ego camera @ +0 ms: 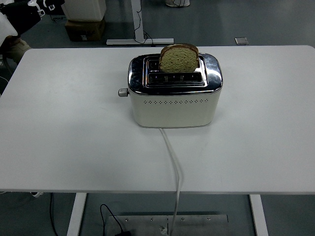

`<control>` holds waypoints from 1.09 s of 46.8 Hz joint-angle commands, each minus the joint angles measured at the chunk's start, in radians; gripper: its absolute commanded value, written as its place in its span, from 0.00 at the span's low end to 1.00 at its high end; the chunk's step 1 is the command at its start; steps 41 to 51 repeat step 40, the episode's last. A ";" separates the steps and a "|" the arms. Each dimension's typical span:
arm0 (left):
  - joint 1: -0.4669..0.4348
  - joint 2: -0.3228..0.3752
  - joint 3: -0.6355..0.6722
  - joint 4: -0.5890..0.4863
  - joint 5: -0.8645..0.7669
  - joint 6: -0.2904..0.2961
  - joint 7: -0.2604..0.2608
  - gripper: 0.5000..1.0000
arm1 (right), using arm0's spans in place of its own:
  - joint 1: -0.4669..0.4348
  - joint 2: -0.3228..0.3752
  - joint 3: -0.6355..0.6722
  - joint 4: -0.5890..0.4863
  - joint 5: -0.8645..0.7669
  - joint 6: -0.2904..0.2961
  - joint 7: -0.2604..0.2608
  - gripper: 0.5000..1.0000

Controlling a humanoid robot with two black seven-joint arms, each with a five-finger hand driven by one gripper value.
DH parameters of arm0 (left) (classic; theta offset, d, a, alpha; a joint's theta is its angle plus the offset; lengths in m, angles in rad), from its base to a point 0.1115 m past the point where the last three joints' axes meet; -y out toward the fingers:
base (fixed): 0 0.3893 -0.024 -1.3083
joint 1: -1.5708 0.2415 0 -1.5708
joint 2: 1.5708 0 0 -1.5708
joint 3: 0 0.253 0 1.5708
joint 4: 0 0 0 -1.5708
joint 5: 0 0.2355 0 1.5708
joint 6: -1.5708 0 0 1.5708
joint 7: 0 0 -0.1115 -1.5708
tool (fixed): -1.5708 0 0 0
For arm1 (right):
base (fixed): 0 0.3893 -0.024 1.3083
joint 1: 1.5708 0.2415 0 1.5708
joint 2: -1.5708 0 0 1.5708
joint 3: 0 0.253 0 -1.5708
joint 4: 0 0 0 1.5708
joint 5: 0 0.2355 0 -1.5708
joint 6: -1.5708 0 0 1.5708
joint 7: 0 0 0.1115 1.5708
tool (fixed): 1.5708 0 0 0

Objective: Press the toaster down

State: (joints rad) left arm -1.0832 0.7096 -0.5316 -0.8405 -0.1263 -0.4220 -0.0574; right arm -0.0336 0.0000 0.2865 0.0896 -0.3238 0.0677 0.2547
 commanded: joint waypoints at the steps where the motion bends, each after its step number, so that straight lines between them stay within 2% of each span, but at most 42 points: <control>1: 0.022 -0.009 -0.001 0.021 -0.061 0.028 0.001 1.00 | 0.000 0.000 0.000 0.001 0.000 0.000 0.000 1.00; 15: 0.143 -0.074 -0.076 0.161 -0.187 0.040 -0.004 1.00 | 0.000 0.000 0.000 -0.001 0.000 0.000 0.000 1.00; 29: 0.267 -0.124 -0.169 0.170 -0.211 0.088 -0.004 1.00 | 0.000 0.000 -0.001 -0.001 0.000 0.000 0.000 1.00; 51: 0.282 -0.125 -0.169 0.170 -0.210 0.095 -0.004 1.00 | 0.000 0.000 0.000 0.001 0.000 0.000 0.003 1.00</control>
